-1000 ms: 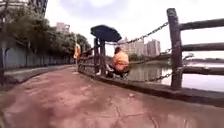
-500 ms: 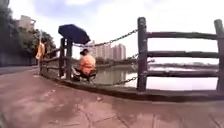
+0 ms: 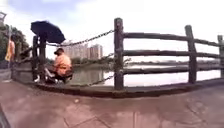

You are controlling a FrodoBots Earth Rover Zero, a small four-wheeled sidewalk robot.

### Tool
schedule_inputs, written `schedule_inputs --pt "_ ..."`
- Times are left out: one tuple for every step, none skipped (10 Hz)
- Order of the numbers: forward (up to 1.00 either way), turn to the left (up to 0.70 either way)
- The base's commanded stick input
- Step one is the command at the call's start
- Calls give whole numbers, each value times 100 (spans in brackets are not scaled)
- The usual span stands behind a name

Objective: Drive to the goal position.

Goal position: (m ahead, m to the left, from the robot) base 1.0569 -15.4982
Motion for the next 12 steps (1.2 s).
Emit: schedule_inputs --pt "0 -100" --pt "0 -100" --pt "0 -100" --pt "0 -100" --pt "0 -100" --pt "0 -100" --pt "0 -100" --pt "0 -100" --pt "0 -100" --pt "0 -100" --pt "0 -100" --pt "0 -100"
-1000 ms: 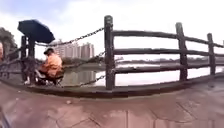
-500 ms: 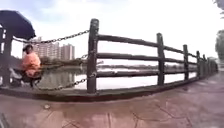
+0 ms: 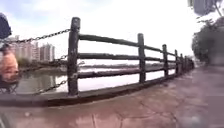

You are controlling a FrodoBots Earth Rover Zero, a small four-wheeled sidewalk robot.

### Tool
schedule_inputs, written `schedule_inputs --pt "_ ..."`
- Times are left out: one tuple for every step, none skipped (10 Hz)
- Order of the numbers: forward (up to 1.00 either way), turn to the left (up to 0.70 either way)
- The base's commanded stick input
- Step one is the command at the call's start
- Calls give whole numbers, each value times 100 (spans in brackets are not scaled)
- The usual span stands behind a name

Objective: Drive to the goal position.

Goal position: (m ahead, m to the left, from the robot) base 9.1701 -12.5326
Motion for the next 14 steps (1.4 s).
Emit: schedule_inputs --pt "0 -100" --pt "0 -100" --pt "0 -100" --pt "0 -100" --pt "0 -100" --pt "0 -100" --pt "0 -100" --pt "0 -100" --pt "0 -100" --pt "0 -100" --pt "0 -87" --pt "0 -63" --pt "0 -36" --pt "0 -1"
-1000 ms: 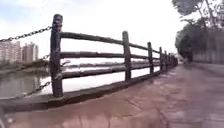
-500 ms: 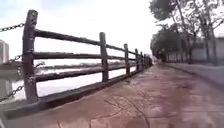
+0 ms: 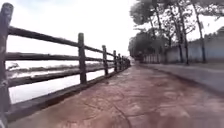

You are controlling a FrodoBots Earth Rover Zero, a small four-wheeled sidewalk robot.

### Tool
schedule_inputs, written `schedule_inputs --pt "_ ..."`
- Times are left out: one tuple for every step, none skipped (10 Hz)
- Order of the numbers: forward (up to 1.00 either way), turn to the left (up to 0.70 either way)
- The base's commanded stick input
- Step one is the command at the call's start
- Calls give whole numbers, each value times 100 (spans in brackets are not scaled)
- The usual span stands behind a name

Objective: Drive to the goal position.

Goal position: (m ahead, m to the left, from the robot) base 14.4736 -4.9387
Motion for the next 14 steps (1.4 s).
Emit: schedule_inputs --pt "0 0" --pt "0 0" --pt "0 0" --pt "44 0" --pt "89 0" --pt "100 0" --pt "100 0" --pt "100 0" --pt "100 0" --pt "100 0" --pt "100 0" --pt "100 -3" --pt "100 -9" --pt "100 -29"
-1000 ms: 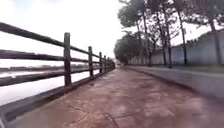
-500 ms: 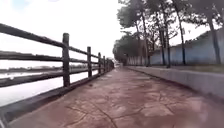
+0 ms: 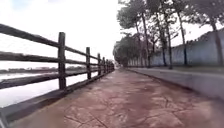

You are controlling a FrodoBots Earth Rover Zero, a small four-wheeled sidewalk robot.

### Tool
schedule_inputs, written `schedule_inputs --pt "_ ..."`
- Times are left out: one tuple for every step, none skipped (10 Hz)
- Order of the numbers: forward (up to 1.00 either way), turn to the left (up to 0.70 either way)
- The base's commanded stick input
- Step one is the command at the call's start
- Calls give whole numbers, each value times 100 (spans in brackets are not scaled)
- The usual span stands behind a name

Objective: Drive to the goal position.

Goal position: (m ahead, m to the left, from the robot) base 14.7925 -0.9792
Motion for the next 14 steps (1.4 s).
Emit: schedule_inputs --pt "100 -40" --pt "100 -40" --pt "100 -40" --pt "100 -40" --pt "100 -35" --pt "100 -19" --pt "100 -3" --pt "100 0" --pt "100 0" --pt "100 0" --pt "100 0" --pt "100 0" --pt "100 0" --pt "100 3"
